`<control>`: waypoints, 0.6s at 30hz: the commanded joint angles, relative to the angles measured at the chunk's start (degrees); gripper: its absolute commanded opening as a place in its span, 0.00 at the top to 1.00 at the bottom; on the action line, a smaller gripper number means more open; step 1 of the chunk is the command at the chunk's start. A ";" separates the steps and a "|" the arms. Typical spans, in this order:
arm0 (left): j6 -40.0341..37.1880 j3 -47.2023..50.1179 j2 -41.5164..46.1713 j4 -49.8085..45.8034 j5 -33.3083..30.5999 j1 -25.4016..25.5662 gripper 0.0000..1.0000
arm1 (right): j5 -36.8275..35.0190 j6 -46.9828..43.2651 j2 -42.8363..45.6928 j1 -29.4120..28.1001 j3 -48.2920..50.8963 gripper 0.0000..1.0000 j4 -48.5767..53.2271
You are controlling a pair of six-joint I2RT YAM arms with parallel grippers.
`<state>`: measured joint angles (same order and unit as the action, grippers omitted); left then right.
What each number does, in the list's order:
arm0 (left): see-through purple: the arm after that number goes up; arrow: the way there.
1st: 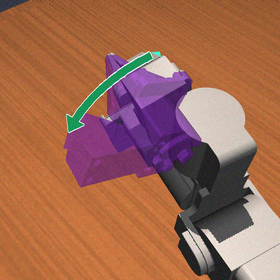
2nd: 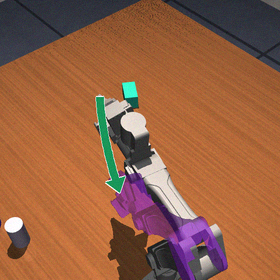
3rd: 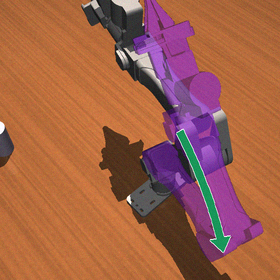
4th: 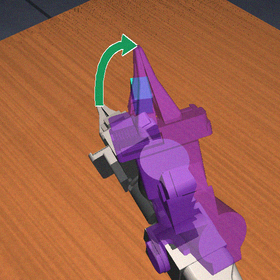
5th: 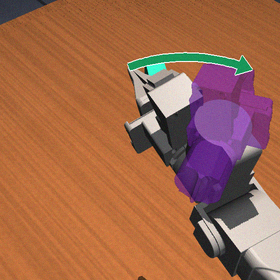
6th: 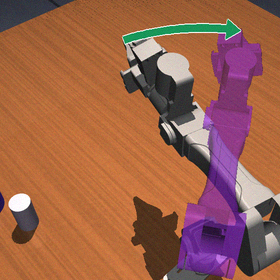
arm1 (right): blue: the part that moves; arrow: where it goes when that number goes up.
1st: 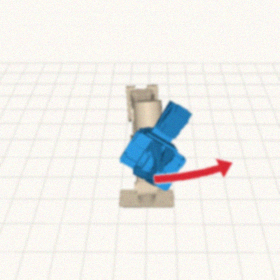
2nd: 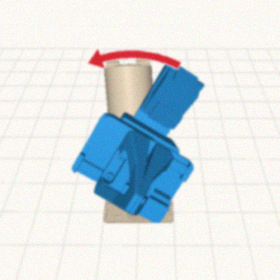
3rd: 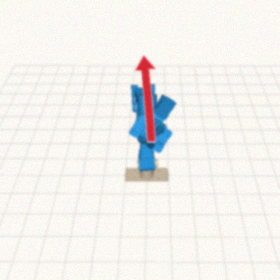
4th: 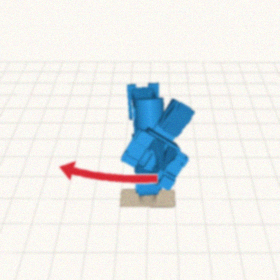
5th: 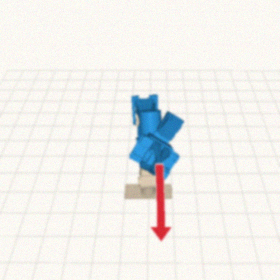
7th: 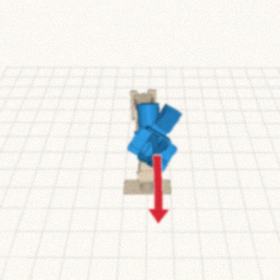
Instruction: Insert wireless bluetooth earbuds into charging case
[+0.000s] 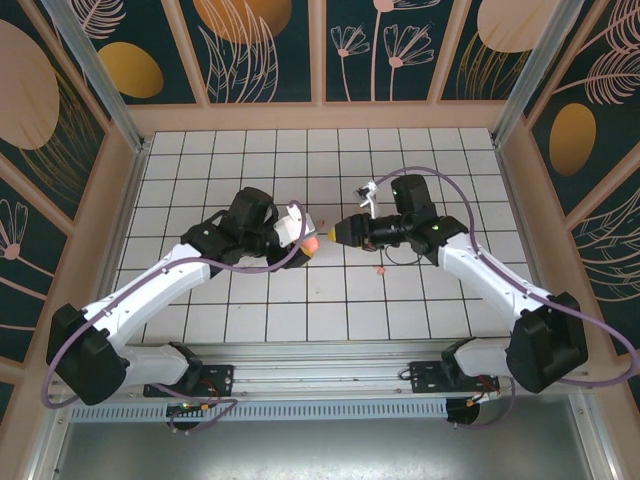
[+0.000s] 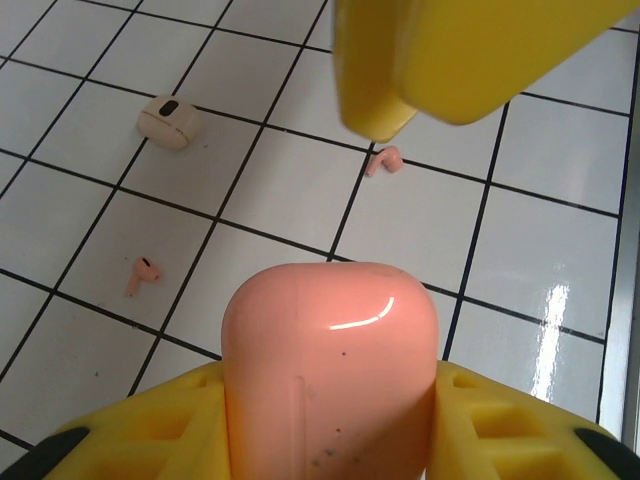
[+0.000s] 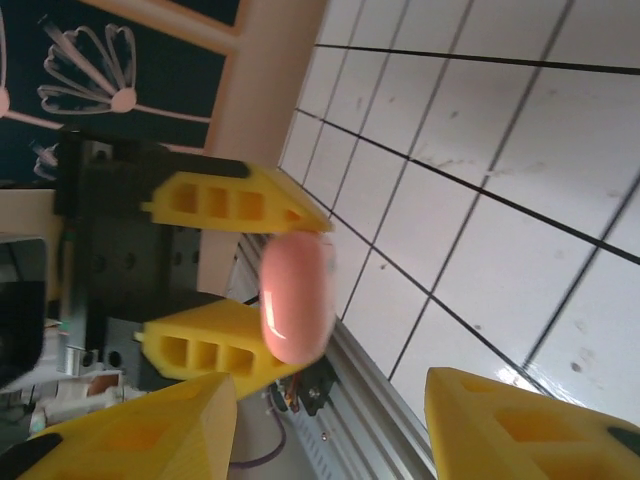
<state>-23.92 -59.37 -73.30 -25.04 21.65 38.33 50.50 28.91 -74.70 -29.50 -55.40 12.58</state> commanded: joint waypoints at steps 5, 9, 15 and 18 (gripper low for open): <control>-5.16 0.70 1.65 2.16 3.35 0.02 0.61 | 3.56 -3.91 -3.88 -3.32 -4.80 0.47 1.52; -5.15 1.18 2.45 3.23 3.97 0.00 0.61 | 3.38 -4.29 -5.47 -4.33 -5.64 0.47 2.16; -5.00 1.28 2.38 3.55 4.06 0.07 0.61 | 3.55 -4.99 -6.89 -5.43 -6.54 0.47 3.34; -4.77 1.18 2.46 3.92 4.19 0.06 0.61 | 4.03 -5.17 -7.69 -5.97 -7.30 0.49 3.33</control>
<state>-27.66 -58.48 -71.77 -22.85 24.05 38.33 52.69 25.34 -81.60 -34.65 -60.03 15.05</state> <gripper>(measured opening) 0.398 0.517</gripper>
